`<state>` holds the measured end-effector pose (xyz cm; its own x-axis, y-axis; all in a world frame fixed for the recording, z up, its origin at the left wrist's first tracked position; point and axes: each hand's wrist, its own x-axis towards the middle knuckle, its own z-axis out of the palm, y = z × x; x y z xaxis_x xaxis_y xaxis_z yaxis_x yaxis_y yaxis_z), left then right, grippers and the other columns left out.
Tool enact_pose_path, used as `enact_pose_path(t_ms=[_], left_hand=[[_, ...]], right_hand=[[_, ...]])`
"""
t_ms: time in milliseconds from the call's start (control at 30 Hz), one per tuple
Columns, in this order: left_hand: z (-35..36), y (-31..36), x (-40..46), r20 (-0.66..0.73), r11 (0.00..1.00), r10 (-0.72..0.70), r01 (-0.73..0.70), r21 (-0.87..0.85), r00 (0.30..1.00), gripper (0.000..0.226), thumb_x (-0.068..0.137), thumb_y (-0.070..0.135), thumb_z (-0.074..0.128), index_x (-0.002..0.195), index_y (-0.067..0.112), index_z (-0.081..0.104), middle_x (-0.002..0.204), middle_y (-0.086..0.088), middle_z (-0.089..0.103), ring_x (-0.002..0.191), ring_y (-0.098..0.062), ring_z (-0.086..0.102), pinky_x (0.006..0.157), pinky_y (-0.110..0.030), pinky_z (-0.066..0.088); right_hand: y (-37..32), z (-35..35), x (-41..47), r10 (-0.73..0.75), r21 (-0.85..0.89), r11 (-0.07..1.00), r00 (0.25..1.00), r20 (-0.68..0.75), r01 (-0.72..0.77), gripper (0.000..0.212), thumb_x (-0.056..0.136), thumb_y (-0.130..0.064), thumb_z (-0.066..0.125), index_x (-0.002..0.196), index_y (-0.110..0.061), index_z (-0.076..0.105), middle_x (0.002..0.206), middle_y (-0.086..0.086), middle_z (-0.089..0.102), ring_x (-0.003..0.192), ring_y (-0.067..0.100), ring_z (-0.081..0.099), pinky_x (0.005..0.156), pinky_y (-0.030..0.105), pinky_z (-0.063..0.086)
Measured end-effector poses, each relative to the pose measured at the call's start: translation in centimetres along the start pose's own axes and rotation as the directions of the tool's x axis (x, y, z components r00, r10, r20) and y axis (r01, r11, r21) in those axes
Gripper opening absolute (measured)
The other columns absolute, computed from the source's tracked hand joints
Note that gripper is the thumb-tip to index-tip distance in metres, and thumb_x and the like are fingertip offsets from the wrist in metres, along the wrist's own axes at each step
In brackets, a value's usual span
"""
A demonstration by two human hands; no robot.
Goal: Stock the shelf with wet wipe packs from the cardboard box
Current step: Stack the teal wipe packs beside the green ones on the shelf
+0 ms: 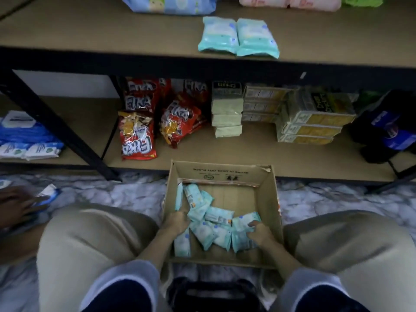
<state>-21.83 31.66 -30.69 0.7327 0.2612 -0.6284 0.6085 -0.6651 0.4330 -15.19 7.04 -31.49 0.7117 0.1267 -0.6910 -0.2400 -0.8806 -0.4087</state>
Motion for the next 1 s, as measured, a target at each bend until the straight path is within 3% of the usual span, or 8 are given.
enact_pose_path(t_ms=[233,333,467,633,733,867,1000], left_hand=[[5.1,-1.1,2.9,0.08,0.989,-0.099,0.107,-0.102,0.992,0.041,0.091,0.018,0.054,0.131,0.013,0.046,0.125,-0.016,0.055,0.116,-0.029,0.052,0.092,-0.026,0.039],[7.1,-1.0,4.4,0.12,0.974,-0.12,0.14,-0.178,0.986,0.043,0.088,0.012,0.057,0.129,0.007,0.046,0.12,-0.022,0.058,0.111,-0.031,0.054,0.087,-0.029,0.041],[8.9,-0.8,6.2,0.15,0.964,-0.143,0.173,-0.204,0.978,0.055,0.087,0.013,0.06,0.137,0.01,0.038,0.136,-0.015,0.047,0.124,-0.028,0.045,0.095,-0.028,0.038],[10.3,-0.8,7.9,0.062,0.941,-0.231,0.239,-0.24,0.971,0.064,0.084,0.019,0.065,0.14,0.014,0.036,0.135,-0.016,0.047,0.124,-0.028,0.043,0.092,-0.025,0.035],[11.1,-0.6,8.4,0.011,0.879,-0.314,0.295,-0.375,0.95,0.069,0.075,0.008,0.072,0.136,0.009,0.04,0.13,-0.021,0.046,0.119,-0.032,0.045,0.083,-0.024,0.037],[12.1,-0.2,8.6,-0.014,0.745,-0.426,0.342,-0.573,0.905,0.073,0.067,-0.006,0.075,0.132,0.007,0.045,0.137,-0.019,0.039,0.124,-0.033,0.041,0.091,-0.03,0.039],[12.6,-0.6,8.8,0.023,0.652,-0.433,0.33,-0.682,0.901,0.074,0.06,-0.008,0.079,0.126,0.003,0.05,0.132,-0.021,0.049,0.122,-0.034,0.044,0.091,-0.035,0.042]], right_hand=[[2.9,4.4,3.5,0.222,0.247,0.943,0.975,0.031,-0.222,0.045,0.087,0.002,0.053,0.13,0.002,0.043,0.132,0.023,0.049,0.119,0.036,0.048,0.093,0.031,0.04],[3.7,5.6,4.8,0.281,0.332,0.903,0.96,0.02,-0.271,0.057,0.087,-0.001,0.056,0.139,-0.002,0.034,0.142,0.02,0.041,0.128,0.034,0.041,0.098,0.028,0.034],[4.3,7.1,6.5,0.383,0.486,0.805,0.924,0.013,-0.341,0.074,0.085,-0.012,0.065,0.146,-0.011,0.023,0.148,0.017,0.034,0.133,0.033,0.036,0.103,0.031,0.032],[4.5,9.2,8.5,0.464,0.623,0.69,0.886,0.011,-0.369,0.089,0.078,-0.018,0.074,0.147,-0.013,0.019,0.152,0.013,0.026,0.137,0.03,0.031,0.108,0.037,0.03],[4.5,10.1,9.3,0.519,0.715,0.605,0.854,-0.021,-0.351,0.091,0.072,-0.013,0.078,0.146,-0.015,0.024,0.149,0.013,0.032,0.134,0.03,0.035,0.108,0.04,0.034],[4.7,10.6,9.9,0.559,0.783,0.533,0.828,-0.041,-0.321,0.094,0.067,-0.003,0.08,0.144,-0.014,0.028,0.147,0.014,0.035,0.132,0.03,0.038,0.106,0.044,0.037],[5.0,10.4,9.8,0.563,0.803,0.507,0.826,-0.032,-0.315,0.094,0.065,0.006,0.078,0.143,-0.013,0.029,0.145,0.016,0.036,0.131,0.032,0.039,0.103,0.046,0.04]])
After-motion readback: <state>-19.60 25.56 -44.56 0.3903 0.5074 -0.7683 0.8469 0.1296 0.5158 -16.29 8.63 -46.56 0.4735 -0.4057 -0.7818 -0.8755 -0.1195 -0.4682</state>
